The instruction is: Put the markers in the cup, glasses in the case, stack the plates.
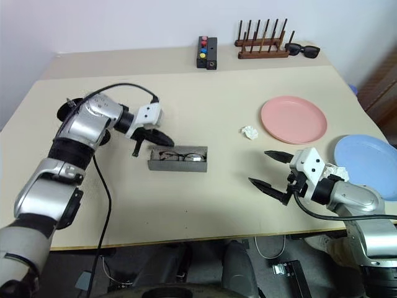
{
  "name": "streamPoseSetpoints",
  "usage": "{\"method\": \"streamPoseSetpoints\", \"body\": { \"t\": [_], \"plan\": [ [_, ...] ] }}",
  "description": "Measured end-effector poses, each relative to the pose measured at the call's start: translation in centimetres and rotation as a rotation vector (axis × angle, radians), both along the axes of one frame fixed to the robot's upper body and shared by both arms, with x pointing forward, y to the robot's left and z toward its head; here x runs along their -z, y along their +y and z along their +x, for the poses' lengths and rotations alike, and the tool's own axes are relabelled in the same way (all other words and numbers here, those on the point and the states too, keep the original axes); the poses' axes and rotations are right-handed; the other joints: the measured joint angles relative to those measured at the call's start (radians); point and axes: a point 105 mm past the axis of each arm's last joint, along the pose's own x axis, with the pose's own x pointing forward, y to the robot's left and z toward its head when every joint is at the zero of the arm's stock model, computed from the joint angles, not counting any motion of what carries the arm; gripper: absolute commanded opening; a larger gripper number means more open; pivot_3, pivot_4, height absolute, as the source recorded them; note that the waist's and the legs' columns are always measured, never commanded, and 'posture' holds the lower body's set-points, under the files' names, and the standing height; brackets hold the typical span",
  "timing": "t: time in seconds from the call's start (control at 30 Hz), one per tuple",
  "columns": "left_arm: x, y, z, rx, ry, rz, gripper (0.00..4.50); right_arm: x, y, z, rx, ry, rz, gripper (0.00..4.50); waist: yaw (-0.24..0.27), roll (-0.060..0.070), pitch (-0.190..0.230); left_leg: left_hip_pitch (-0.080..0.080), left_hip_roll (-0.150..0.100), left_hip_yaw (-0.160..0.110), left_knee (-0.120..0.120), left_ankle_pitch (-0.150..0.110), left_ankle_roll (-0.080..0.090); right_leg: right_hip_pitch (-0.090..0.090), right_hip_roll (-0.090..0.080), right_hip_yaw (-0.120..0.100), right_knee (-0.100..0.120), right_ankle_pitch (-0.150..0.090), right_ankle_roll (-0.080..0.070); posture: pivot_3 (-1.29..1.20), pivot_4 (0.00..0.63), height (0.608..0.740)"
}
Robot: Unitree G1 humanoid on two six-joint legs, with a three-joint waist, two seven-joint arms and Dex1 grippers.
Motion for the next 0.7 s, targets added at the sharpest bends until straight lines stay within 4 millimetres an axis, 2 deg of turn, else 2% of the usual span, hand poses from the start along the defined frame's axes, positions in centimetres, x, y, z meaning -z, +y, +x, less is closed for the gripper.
{"method": "streamPoseSetpoints", "body": {
  "t": [0.27,0.43,0.53,0.7],
  "plan": [
    [0.6,-0.6,-2.4,0.043,0.031,0.016,0.06,-0.2,0.1,0.2,-0.007,-0.008,0.001,4.50,0.004,0.000,0.000,0.000,0.000,0.000,0.000,0.000,0.000,0.001,0.000,0.000,0.000,0.000,0.000,0.00,0.150,0.740],
    [0.5,-1.0,-2.2,0.026,0.014,-0.002,0.06,-0.2,0.1,0.2,-0.007,-0.008,0.001,4.50,0.006,0.000,0.000,0.000,0.000,0.000,0.000,0.000,0.000,0.001,0.000,0.000,0.000,0.000,0.000,0.00,0.150,0.740],
    [-0.7,-1.6,-1.4,-0.008,-0.025,-0.066,0.06,-0.2,0.0,0.3,-0.001,-0.010,0.001,4.50,0.005,0.000,0.000,0.000,0.000,0.000,0.001,0.000,0.000,0.001,0.000,0.000,0.000,0.000,0.000,0.00,0.150,0.740],
    [-5.5,-2.2,-0.5,-0.059,-0.113,-0.245,0.06,-0.4,-0.4,0.5,0.038,-0.024,0.002,4.50,0.004,0.000,0.000,0.000,0.000,0.000,0.000,0.000,0.000,0.001,0.000,0.000,-0.001,0.000,0.000,0.00,0.150,0.740]
  ]
}}
